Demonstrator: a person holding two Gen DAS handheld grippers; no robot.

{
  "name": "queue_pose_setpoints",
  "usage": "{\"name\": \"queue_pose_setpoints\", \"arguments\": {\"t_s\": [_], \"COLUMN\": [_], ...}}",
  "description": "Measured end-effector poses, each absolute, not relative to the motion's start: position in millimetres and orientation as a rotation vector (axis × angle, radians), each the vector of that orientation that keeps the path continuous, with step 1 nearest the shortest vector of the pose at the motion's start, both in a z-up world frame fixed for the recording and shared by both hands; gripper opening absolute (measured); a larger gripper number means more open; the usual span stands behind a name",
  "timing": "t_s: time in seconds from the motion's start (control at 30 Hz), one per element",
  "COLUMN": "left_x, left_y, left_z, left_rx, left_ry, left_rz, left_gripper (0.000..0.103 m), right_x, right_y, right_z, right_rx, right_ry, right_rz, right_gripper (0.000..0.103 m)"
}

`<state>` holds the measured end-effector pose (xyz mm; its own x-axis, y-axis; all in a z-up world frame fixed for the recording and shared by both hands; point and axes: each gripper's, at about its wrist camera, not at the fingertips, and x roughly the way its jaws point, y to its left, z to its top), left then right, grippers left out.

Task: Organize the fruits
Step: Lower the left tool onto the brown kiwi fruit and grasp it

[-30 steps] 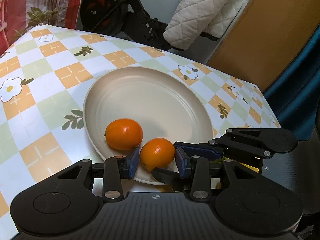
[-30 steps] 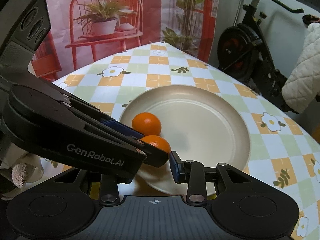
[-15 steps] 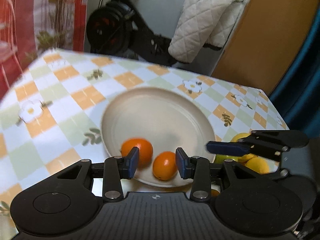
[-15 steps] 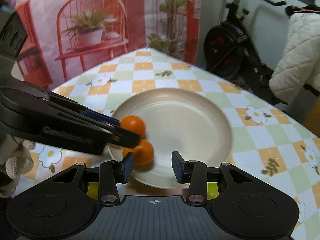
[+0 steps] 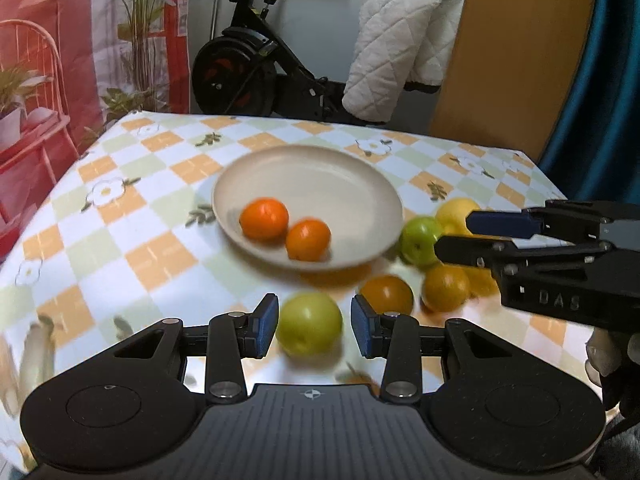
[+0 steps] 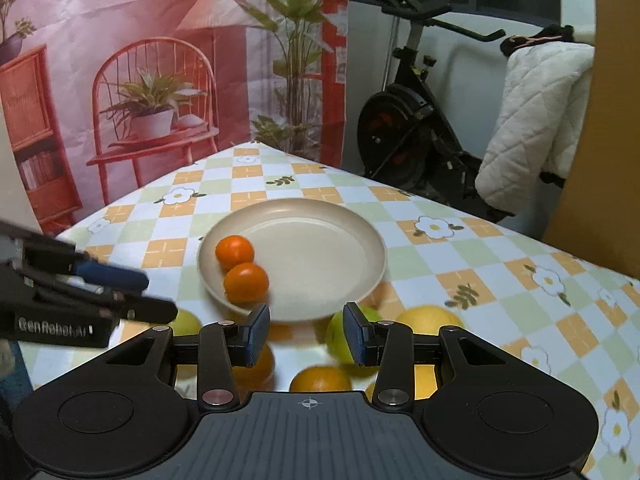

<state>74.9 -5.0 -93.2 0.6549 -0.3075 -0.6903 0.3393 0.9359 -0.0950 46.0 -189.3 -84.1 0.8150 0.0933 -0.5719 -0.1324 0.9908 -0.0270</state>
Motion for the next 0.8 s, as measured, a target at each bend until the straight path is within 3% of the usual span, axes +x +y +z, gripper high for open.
{"name": "queue_pose_setpoints", "arguments": {"t_s": [0.8], "left_x": [53.8], "left_y": [-27.9], "left_z": [-130.6], "left_rx": [0.112], "left_ry": [0.885], "left_rz": [-0.427], "left_gripper": [0.043], "right_x": [19.8], "right_y": [-210.7], "right_z": [-106.8], "right_rx": [0.036], "right_ry": [0.602], "right_rz": [0.054], "right_gripper": [0.037]}}
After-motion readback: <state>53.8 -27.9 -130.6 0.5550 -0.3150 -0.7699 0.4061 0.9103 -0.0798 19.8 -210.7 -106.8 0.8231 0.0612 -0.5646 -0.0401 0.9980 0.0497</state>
